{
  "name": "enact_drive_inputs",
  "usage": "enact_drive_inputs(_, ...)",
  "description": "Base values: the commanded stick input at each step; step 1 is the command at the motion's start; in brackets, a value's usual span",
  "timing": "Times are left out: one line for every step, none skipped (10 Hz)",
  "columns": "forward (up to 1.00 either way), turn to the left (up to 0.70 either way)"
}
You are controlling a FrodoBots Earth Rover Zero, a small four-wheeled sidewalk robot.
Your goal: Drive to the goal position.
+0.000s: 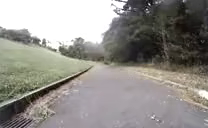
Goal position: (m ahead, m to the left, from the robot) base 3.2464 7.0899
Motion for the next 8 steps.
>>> enact_drive_inputs(0.5,0.0)
enact_drive_inputs(0.5,0.0)
enact_drive_inputs(0.5,0.0)
enact_drive_inputs(0.5,0.0)
enact_drive_inputs(0.5,0.0)
enact_drive_inputs(0.5,0.0)
enact_drive_inputs(0.5,0.0)
enact_drive_inputs(0.5,0.0)
